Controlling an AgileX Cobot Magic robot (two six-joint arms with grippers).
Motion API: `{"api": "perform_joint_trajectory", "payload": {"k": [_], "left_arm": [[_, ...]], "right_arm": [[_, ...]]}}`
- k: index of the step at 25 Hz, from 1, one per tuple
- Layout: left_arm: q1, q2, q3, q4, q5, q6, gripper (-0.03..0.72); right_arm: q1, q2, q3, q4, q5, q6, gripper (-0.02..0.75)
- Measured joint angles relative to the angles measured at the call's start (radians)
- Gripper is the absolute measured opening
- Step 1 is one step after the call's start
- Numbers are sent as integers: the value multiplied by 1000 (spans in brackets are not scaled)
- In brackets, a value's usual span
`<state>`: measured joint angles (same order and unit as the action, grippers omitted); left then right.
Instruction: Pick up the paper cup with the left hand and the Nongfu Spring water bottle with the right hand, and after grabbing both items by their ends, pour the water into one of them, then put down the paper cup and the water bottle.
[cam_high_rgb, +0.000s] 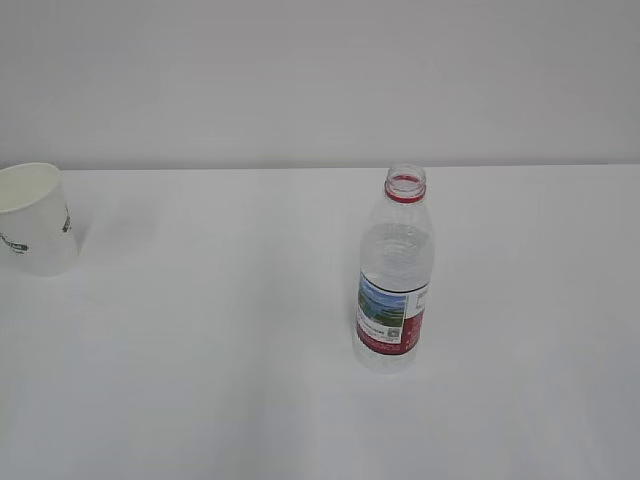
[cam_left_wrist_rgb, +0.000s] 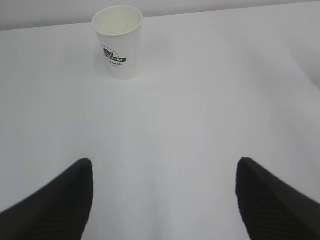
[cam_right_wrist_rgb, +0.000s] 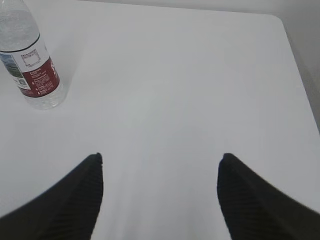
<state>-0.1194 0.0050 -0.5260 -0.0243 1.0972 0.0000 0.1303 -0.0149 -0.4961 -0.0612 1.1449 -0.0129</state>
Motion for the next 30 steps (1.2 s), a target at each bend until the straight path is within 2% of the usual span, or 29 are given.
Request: {"api": "perform_joint_trajectory", "payload": {"k": [30], "left_arm": [[0, 0, 0, 0, 0, 0, 587]], "right_arm": [[0, 0, 0, 0, 0, 1, 536]]}}
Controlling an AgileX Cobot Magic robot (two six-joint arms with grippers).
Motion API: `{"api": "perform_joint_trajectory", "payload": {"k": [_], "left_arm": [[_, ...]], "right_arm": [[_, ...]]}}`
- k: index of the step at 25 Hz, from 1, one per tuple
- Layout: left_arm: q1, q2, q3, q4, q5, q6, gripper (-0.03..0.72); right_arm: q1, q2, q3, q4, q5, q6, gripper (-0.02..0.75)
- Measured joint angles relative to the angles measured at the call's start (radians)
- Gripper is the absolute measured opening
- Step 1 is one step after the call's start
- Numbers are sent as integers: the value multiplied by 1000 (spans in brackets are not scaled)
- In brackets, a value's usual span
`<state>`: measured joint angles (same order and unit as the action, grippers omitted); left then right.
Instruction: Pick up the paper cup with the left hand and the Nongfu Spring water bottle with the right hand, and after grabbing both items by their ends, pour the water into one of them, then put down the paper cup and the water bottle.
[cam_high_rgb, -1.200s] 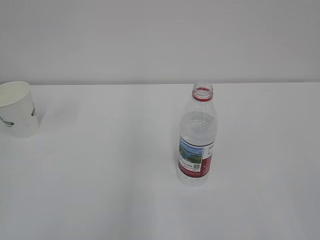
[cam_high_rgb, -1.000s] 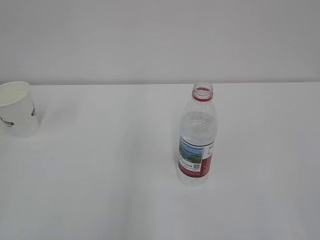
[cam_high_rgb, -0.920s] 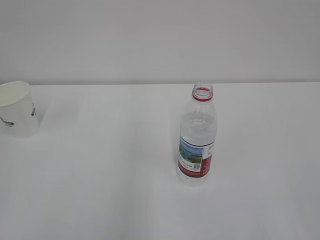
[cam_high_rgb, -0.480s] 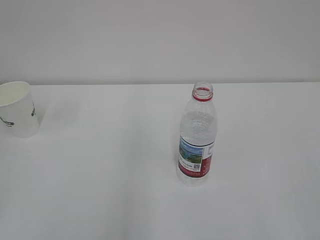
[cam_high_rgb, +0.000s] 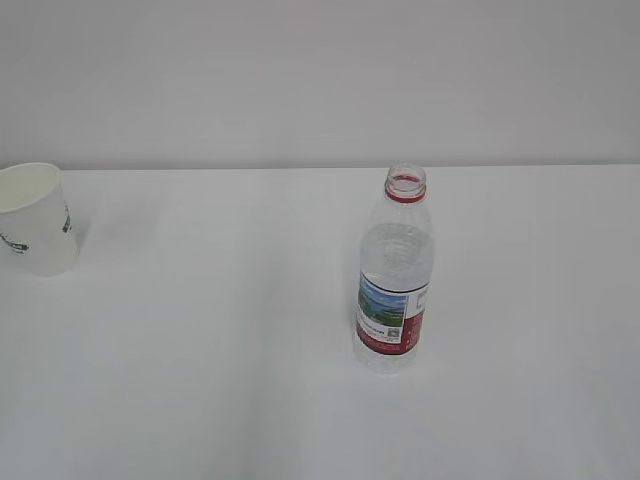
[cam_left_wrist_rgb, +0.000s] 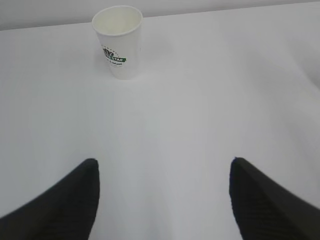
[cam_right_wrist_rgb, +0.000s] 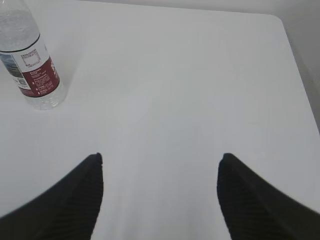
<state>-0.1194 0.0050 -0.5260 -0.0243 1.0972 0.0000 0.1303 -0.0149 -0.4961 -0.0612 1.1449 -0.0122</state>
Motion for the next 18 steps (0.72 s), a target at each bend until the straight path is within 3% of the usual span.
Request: {"api": "perform_joint_trajectory", "payload": {"k": [18], "left_arm": [[0, 0, 0, 0, -6, 0, 570]], "right_arm": [[0, 0, -16, 0, -37, 0, 536]]}}
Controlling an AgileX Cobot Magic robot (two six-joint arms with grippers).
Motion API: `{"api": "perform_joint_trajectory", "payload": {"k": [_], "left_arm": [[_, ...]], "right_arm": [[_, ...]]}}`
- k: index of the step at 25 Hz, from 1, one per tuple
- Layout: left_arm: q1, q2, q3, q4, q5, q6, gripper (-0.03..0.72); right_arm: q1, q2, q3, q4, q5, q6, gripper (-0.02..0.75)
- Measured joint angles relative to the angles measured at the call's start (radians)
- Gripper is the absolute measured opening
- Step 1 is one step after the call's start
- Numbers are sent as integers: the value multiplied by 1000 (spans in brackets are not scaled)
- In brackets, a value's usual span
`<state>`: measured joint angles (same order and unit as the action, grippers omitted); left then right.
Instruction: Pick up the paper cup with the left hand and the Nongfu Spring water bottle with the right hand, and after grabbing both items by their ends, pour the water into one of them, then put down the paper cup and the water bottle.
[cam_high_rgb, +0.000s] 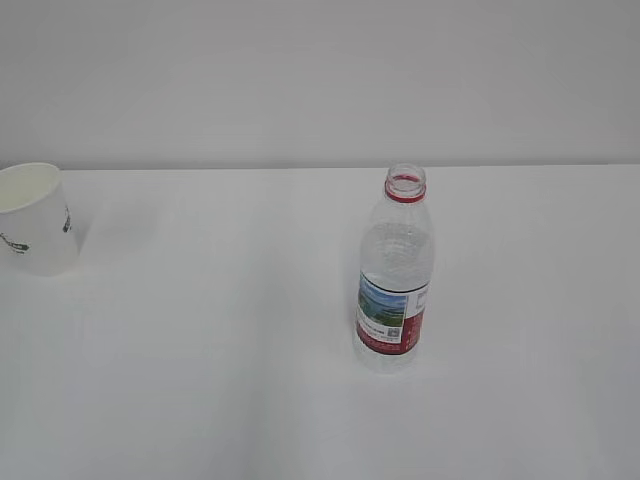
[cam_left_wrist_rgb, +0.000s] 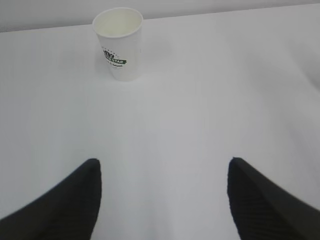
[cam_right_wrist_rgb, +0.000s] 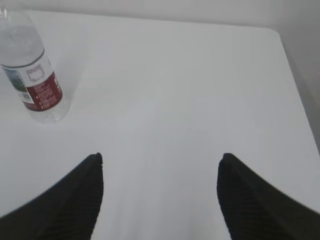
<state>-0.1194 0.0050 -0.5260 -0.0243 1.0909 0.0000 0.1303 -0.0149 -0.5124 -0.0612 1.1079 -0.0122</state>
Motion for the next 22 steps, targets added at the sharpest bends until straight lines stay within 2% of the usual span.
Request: {"api": "perform_joint_trajectory", "payload": {"k": [13, 22], "left_arm": [[0, 0, -13, 18, -242, 0, 570], [0, 0, -13, 45, -383, 0, 570]], "right_arm": [[0, 0, -4, 0, -172, 0, 536], [0, 0, -4, -33, -358, 0, 536]]}}
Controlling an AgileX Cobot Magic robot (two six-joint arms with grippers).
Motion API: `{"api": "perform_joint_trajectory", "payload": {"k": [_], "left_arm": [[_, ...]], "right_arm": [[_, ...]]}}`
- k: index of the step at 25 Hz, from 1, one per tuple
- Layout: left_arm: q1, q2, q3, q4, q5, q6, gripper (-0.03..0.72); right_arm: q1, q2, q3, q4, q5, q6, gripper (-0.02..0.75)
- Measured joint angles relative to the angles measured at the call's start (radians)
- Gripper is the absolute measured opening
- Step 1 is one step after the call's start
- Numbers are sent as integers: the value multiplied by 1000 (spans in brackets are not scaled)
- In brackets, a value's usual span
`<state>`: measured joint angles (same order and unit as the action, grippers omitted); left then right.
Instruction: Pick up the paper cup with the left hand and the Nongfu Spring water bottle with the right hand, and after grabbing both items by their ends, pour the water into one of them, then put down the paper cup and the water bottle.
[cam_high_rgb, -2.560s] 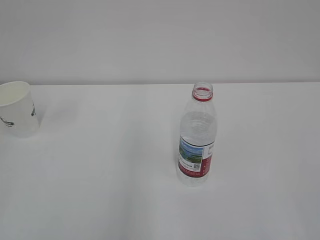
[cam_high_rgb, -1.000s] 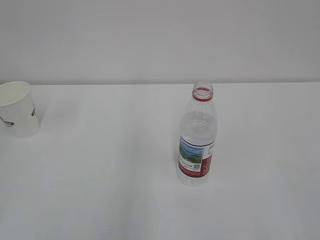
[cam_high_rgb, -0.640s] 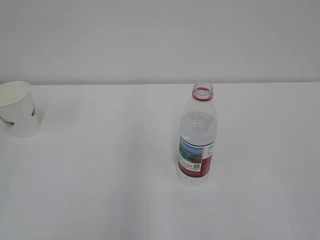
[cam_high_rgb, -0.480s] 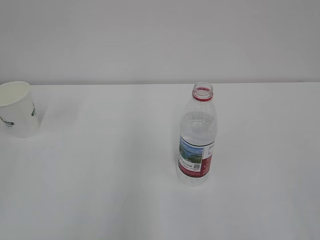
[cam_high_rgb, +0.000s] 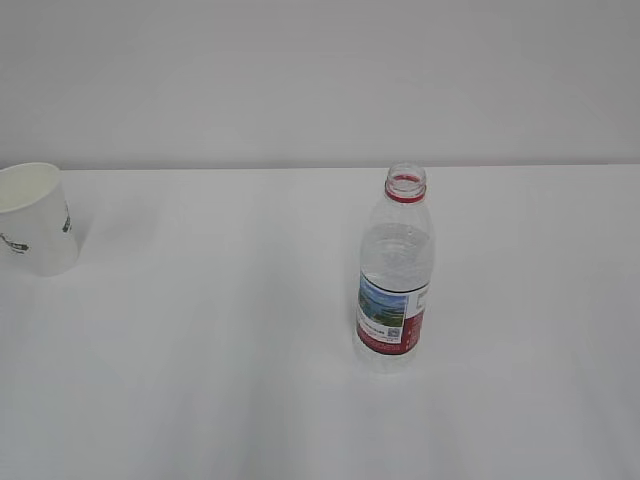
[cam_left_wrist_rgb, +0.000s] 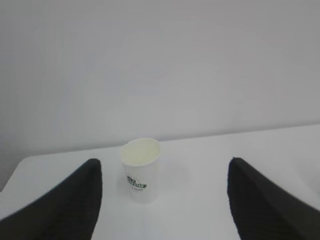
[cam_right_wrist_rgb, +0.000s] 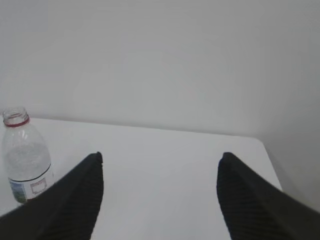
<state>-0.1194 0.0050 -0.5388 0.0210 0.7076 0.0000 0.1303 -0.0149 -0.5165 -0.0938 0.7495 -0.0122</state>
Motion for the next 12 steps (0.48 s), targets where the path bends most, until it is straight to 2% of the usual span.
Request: {"api": "perform_joint_trajectory", "payload": {"k": [7, 12], "left_arm": [[0, 0, 0, 3, -148, 0, 570], [0, 0, 0, 4, -167, 0, 570]], "right_arm": [[0, 0, 0, -42, -19, 0, 535], [0, 0, 0, -49, -34, 0, 535]]}}
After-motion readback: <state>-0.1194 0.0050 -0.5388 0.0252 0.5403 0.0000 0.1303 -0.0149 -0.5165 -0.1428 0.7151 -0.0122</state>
